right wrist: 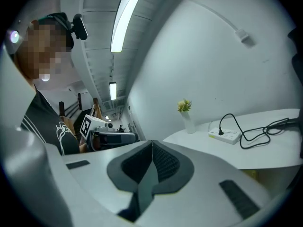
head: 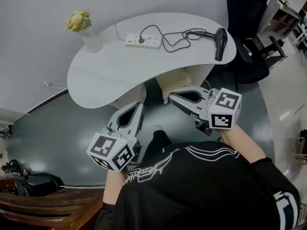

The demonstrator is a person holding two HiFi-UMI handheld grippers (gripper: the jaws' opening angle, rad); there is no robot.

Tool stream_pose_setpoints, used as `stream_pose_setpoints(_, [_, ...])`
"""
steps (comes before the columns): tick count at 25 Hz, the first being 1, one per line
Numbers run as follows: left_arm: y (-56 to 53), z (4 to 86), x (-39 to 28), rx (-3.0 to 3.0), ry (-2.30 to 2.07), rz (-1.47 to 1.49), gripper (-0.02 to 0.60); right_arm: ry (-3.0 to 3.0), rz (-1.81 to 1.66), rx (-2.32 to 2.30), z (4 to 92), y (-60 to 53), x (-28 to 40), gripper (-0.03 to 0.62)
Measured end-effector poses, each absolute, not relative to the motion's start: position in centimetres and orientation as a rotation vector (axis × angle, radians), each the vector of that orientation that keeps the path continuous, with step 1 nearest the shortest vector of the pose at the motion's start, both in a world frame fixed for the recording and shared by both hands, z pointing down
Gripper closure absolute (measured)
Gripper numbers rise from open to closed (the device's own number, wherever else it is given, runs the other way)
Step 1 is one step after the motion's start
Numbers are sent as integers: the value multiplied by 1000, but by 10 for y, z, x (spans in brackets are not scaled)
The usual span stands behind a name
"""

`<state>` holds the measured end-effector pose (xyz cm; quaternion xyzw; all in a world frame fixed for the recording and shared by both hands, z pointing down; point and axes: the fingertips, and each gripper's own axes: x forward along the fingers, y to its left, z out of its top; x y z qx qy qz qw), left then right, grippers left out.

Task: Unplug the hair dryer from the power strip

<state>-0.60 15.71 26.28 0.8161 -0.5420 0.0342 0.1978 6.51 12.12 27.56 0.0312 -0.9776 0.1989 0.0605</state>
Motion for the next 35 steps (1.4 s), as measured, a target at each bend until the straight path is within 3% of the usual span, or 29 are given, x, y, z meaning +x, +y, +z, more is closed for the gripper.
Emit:
stream_pose_setpoints(21, [-69, 308, -154, 2325, -1327, 233, 577, -2863, 769, 423, 310, -77, -50, 597])
stream_pose_setpoints(30, [-126, 351, -190, 2308, -1312, 395, 573, -2816, 837, 519, 338, -111, -61, 597])
stream_pose_setpoints(35, [-157, 372, -205, 2266, -1353, 439, 536, -2805, 889, 521, 355, -126, -61, 597])
